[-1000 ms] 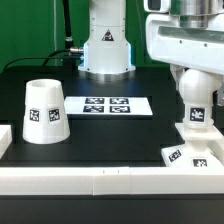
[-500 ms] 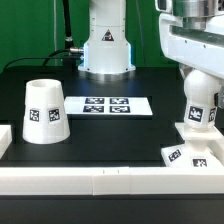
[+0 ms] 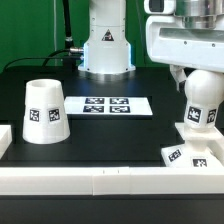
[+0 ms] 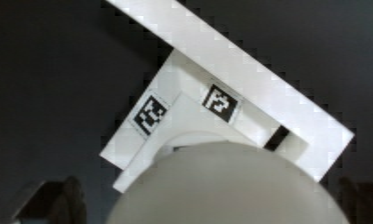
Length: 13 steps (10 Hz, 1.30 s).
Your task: Assemble lamp
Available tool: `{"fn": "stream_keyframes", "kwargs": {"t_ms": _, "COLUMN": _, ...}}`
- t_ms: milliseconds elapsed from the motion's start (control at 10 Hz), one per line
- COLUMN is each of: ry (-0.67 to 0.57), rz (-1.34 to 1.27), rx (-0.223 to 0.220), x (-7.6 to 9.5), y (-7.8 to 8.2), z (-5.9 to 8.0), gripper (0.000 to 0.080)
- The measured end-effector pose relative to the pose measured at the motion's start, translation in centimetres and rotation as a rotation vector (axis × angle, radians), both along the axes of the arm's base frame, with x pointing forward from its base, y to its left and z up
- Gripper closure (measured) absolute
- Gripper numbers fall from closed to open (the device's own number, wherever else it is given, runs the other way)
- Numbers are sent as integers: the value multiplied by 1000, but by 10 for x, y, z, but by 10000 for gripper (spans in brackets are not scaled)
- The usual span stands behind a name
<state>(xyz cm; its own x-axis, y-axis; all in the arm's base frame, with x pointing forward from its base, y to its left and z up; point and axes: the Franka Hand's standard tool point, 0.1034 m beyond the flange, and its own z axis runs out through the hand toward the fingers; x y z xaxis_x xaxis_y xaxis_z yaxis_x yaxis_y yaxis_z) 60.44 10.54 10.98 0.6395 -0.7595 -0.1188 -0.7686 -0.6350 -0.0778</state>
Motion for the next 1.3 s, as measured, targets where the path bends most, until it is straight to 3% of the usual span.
{"fn": "stream_keyframes", "kwargs": {"t_ms": 600, "ry": -56, "rz": 732, "rx": -31, "x": 4, "y": 1, "z": 11, "gripper": 101}}
{"fn": "stream_keyframes", "kwargs": {"t_ms": 1000, "ry": -85, "rz": 1011, "rx": -24, "x": 3, "y": -2, "z": 9, "gripper": 101}}
{"fn": "stream_keyframes", "kwargs": {"t_ms": 1300, "ry": -105, "rz": 1358, "rx": -45, "x": 4, "y": -6, "z": 9, "gripper": 101}}
